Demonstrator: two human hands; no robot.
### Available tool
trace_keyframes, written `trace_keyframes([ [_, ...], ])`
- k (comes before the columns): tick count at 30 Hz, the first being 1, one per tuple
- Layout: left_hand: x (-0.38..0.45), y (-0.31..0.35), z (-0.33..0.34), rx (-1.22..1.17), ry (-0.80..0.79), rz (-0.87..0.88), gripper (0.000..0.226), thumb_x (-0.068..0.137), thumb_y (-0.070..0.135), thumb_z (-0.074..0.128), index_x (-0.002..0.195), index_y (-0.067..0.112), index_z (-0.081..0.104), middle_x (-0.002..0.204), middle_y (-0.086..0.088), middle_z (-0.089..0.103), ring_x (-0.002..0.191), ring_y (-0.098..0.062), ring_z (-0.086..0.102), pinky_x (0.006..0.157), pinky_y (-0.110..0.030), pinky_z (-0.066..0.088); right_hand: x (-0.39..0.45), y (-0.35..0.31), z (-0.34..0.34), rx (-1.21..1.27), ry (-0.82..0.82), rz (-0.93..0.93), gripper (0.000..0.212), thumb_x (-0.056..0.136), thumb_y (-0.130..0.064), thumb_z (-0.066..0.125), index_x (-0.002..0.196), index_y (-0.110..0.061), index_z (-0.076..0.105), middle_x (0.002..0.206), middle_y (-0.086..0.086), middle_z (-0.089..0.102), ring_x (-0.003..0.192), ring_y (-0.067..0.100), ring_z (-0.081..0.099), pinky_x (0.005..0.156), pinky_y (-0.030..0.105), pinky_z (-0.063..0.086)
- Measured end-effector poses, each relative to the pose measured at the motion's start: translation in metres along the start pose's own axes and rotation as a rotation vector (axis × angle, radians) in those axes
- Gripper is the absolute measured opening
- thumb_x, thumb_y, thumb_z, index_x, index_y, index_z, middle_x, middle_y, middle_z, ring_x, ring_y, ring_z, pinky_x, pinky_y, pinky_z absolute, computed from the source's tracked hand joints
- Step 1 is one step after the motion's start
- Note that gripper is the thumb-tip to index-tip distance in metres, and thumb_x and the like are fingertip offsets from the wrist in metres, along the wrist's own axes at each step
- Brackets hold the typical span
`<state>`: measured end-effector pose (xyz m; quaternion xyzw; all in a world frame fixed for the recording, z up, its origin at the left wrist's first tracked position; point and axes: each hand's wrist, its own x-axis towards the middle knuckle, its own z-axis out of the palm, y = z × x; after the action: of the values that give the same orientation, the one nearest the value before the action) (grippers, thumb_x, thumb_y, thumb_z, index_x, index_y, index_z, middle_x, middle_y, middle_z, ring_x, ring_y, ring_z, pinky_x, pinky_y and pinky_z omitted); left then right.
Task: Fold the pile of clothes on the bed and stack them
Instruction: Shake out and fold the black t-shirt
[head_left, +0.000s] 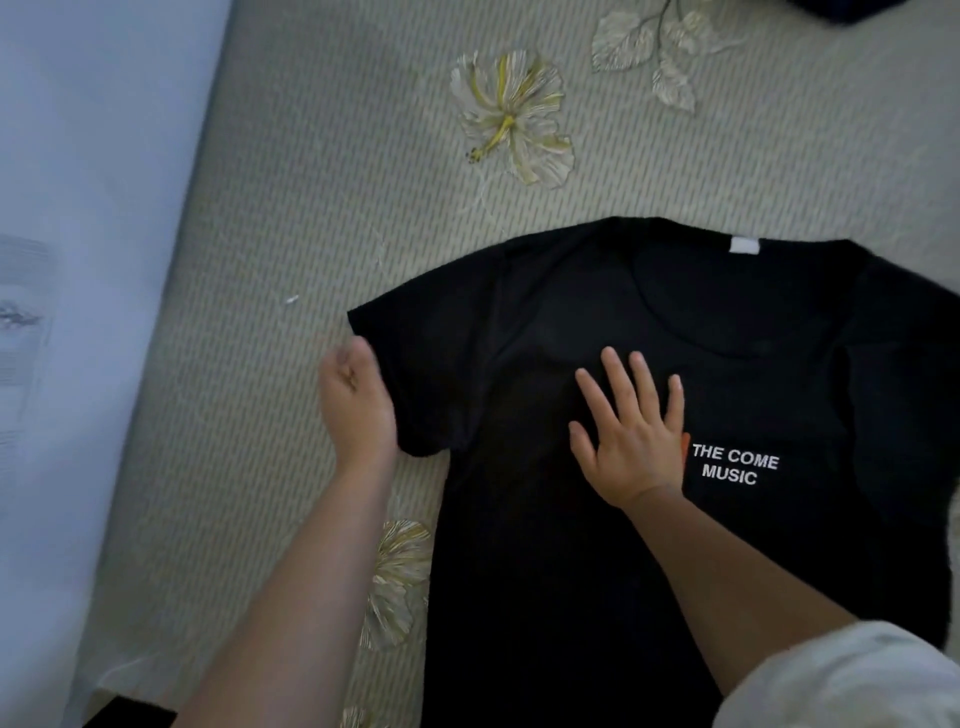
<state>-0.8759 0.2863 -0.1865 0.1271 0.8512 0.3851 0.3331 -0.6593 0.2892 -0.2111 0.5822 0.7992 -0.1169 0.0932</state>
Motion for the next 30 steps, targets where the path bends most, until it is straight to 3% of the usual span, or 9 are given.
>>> trace_keyframes([
  [3, -0.01, -0.007, 0.012, 0.274, -0.066, 0.08, 0.039, 0.085, 0.03, 0.062, 0.116, 0.01, 0.05, 0.1, 0.008, 0.053, 0.089, -0.007, 0.053, 0.069, -0.013, 0.041, 0.001, 0.001, -0.001, 0.006, -0.059, 0.006, 0.054, 0.082, -0.042, 0.037, 0.125, -0.015, 0.057, 0.139, 0.012, 0.047, 0.128, 0.035, 0.043, 0.102, 0.056, 0.02],
  [7, -0.002, 0.002, 0.015, 0.179, -0.02, -0.006, 0.026, 0.09, 0.017, 0.055, 0.114, 0.006, 0.054, 0.102, 0.001, 0.057, 0.097, -0.016, 0.058, 0.08, -0.026, 0.045, 0.0, 0.002, 0.003, 0.029, -0.11, 0.026, 0.055, 0.085, -0.042, 0.041, 0.133, -0.018, 0.048, 0.147, 0.009, 0.035, 0.137, 0.033, 0.029, 0.107, 0.053, 0.007],
  [9, -0.004, 0.006, 0.013, 0.17, -0.123, 0.181, 0.023, 0.093, 0.017, 0.05, 0.113, 0.006, 0.056, 0.099, 0.004, 0.059, 0.088, -0.002, 0.056, 0.078, -0.013, 0.044, 0.001, 0.003, 0.006, 0.044, -0.116, 0.023, 0.053, 0.087, -0.041, 0.047, 0.135, -0.019, 0.045, 0.149, 0.008, 0.03, 0.139, 0.032, 0.024, 0.108, 0.052, 0.004],
  [11, -0.01, 0.009, 0.011, 0.212, -0.2, 0.378, 0.019, 0.094, 0.016, 0.048, 0.109, 0.007, 0.056, 0.087, 0.015, 0.055, 0.077, 0.01, 0.052, 0.07, 0.0, 0.039, 0.001, 0.004, 0.006, 0.044, -0.073, 0.003, 0.053, 0.082, -0.039, 0.051, 0.131, -0.017, 0.051, 0.145, 0.011, 0.039, 0.134, 0.034, 0.033, 0.106, 0.055, 0.012],
  [15, -0.028, 0.016, 0.017, 0.24, -0.272, 0.593, 0.018, 0.094, 0.009, 0.046, 0.11, 0.011, 0.056, 0.083, 0.02, 0.05, 0.074, 0.01, 0.048, 0.069, 0.002, 0.037, 0.001, 0.003, 0.003, 0.035, -0.003, -0.033, 0.051, 0.079, -0.037, 0.066, 0.124, -0.015, 0.058, 0.137, 0.013, 0.048, 0.126, 0.037, 0.044, 0.101, 0.059, 0.023],
  [19, -0.051, 0.025, 0.026, 0.319, -0.361, 0.653, 0.029, 0.096, 0.012, 0.044, 0.121, 0.007, 0.055, 0.096, 0.011, 0.057, 0.086, 0.002, 0.055, 0.073, -0.001, 0.036, -0.003, 0.012, 0.003, 0.166, -0.068, -0.066, 0.053, 0.096, -0.04, 0.036, 0.145, -0.025, 0.022, 0.156, 0.001, 0.007, 0.144, 0.022, -0.001, 0.11, 0.042, -0.014],
  [22, -0.069, 0.027, 0.042, 0.525, -0.499, 0.68, 0.039, 0.097, 0.021, 0.042, 0.133, 0.01, 0.046, 0.122, -0.003, 0.059, 0.112, -0.018, 0.054, 0.088, -0.013, 0.034, -0.024, 0.032, -0.018, 0.463, 0.067, -0.047, 0.045, 0.096, -0.021, 0.042, 0.139, -0.008, 0.036, 0.151, 0.013, 0.025, 0.141, 0.027, 0.012, 0.111, 0.038, 0.0],
  [26, -0.111, 0.003, 0.058, 1.182, -0.812, 0.91, 0.049, 0.096, 0.036, 0.038, 0.141, 0.017, 0.033, 0.139, -0.002, 0.044, 0.129, -0.019, 0.036, 0.111, -0.041, 0.015, -0.092, 0.083, -0.032, 0.5, 0.15, 0.112, 0.037, 0.09, -0.005, 0.052, 0.125, 0.006, 0.051, 0.137, 0.022, 0.044, 0.134, 0.037, 0.03, 0.109, 0.044, 0.017],
  [30, -0.164, -0.054, 0.031, 1.079, -0.665, 0.993, 0.045, 0.091, 0.023, 0.049, 0.135, 0.011, 0.044, 0.14, -0.008, 0.043, 0.134, -0.023, 0.032, 0.112, -0.043, 0.012, -0.178, 0.125, -0.018, 0.39, 0.12, 0.212, 0.037, 0.081, 0.002, 0.061, 0.117, 0.01, 0.056, 0.128, 0.028, 0.051, 0.126, 0.047, 0.039, 0.102, 0.059, 0.028],
])
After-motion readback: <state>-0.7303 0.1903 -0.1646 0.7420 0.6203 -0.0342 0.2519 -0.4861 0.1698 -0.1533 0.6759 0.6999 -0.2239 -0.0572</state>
